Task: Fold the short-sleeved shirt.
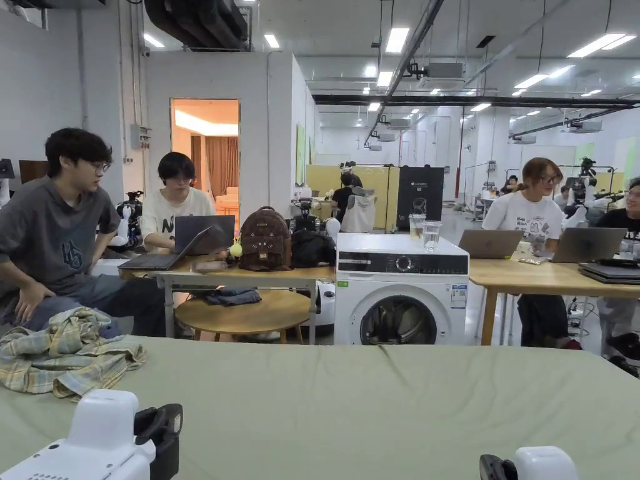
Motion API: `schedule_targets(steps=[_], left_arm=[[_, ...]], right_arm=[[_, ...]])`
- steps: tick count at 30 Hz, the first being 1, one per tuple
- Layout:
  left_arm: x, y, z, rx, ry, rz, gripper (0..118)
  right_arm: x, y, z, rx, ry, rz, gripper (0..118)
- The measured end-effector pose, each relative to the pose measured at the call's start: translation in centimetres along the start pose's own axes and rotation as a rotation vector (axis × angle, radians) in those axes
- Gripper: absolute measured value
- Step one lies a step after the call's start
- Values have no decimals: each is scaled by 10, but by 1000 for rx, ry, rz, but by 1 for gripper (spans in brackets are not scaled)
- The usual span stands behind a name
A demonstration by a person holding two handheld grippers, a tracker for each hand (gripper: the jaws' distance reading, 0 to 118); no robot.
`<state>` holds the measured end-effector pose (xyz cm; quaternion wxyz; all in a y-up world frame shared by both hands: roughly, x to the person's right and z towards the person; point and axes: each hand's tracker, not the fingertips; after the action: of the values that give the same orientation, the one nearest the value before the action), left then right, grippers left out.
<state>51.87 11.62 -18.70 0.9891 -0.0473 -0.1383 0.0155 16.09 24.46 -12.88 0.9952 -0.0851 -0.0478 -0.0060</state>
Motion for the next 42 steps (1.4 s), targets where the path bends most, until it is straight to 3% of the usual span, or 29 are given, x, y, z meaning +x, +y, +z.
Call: schedule_targets(steps=[5, 15, 18, 19, 20, 21, 22, 24, 27, 36, 42], left_arm=[[5, -16, 7, 2, -10, -26, 0], [9, -34, 4, -7, -2, -45, 0], [9, -33, 11, -5, -9, -44, 14], [15, -22, 20, -11, -23, -26, 37], [13, -25, 13, -18, -13, -29, 61], [8, -30, -6, -16, 14, -35, 77], [2, -33, -25, 7, 39, -44, 78], [-3, -34, -34, 38, 49, -55, 84], [0, -35, -31, 42, 44, -58, 91], [6, -21, -24, 70, 29, -47, 91], [12, -25, -5, 52, 8, -38, 91]], right_arm=[[-4, 2, -1, -3, -6, 30, 0], [-8, 2, 0, 21, -2, 4, 0], [-11, 2, 0, 37, -17, 11, 4], [-12, 2, 1, 45, -17, 11, 21], [-11, 2, 2, 60, -8, 1, 44], [-12, 1, 2, 70, -9, -7, 71], [-13, 3, 3, 78, -20, -10, 84], [-14, 2, 6, 103, -33, 0, 94], [-17, 3, 9, 124, -41, 19, 94], [-24, 7, 15, 193, -32, 68, 94], [-24, 12, 13, 158, 15, 3, 94]])
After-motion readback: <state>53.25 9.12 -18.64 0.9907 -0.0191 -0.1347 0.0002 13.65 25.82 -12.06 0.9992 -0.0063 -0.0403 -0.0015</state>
